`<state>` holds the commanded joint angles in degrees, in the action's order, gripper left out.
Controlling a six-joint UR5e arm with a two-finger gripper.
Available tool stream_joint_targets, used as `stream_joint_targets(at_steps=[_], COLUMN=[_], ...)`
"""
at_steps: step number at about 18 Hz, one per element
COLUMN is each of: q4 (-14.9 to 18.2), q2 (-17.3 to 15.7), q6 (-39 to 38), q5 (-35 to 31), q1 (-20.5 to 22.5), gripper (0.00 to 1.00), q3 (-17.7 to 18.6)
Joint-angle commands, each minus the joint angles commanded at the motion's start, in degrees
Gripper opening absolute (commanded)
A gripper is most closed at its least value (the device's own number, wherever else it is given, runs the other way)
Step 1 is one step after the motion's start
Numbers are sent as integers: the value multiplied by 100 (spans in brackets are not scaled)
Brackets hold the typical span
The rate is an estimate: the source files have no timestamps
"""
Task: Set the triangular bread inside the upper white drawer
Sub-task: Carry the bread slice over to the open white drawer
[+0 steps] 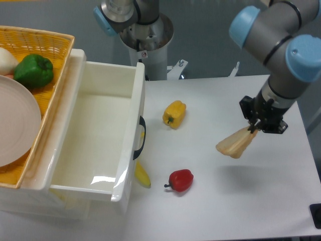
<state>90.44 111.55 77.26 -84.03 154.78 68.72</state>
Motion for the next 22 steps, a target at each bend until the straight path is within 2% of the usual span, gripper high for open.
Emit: stream_joint_targets(at_steps=[2,8,14,18,22], q4=[9,140,114,88,18], q2=[-308,-932,-1512,-1978,-2409], q6=[-298,-1309,-1828,-2065,-2172], q5=[132,343,1037,1528,1696], q1=[-61,-273,-264,-255,-343], gripper=[0,0,0,0,0], q3=[149,211,361,606,958])
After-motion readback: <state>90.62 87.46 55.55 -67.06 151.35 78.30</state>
